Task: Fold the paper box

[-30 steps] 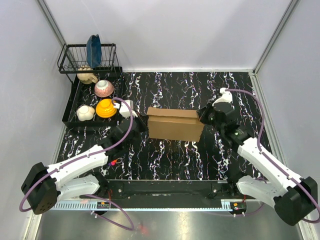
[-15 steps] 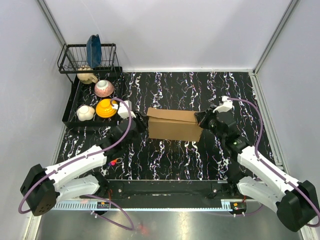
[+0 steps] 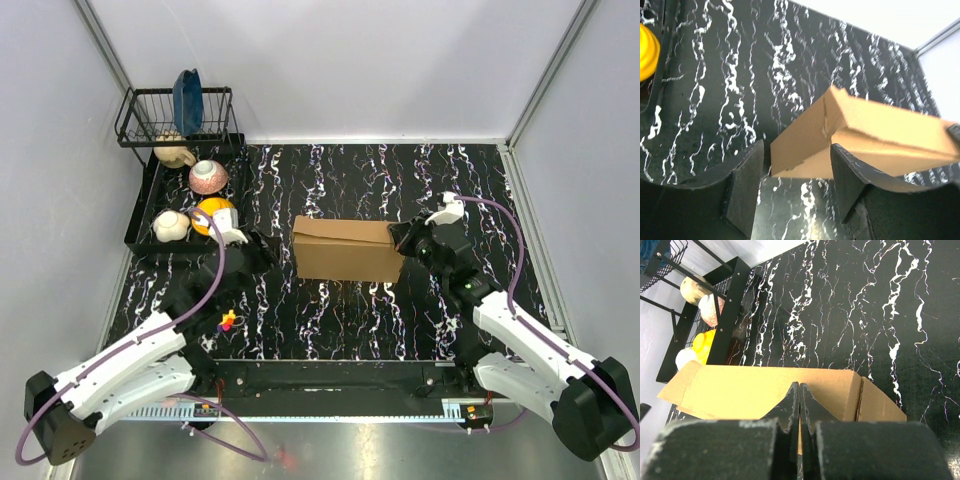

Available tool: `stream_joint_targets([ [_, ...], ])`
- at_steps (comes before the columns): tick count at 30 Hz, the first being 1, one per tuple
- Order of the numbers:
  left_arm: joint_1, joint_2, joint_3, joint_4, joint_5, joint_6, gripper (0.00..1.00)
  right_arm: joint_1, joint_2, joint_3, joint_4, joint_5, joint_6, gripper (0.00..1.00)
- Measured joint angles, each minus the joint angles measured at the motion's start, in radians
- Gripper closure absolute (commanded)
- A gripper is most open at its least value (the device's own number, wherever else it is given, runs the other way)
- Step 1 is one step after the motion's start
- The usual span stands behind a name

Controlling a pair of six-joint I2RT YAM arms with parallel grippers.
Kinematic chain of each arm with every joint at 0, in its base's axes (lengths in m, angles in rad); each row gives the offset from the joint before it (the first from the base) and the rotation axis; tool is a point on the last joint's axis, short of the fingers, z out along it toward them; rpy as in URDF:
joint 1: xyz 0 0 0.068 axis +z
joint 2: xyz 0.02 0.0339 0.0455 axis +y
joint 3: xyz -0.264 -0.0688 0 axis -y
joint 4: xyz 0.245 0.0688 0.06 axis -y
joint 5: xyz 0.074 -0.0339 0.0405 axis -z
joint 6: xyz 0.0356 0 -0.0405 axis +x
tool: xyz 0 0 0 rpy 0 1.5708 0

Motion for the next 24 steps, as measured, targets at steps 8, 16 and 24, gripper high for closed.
stream_joint_targets([
  [8,0.102,0.162,0.080,0.220,0.136,0.030,0.62,0.000,-0.009,-0.016,0.015,-0.001,-0.004,1.00],
  [16,0.106,0.286,0.077,0.443,0.314,0.022,1.00,0.000,-0.015,-0.034,0.042,-0.003,-0.004,1.00],
  [24,0.105,0.282,-0.129,0.653,0.360,-0.054,1.00,0.000,-0.032,-0.049,0.045,-0.011,-0.002,1.00],
])
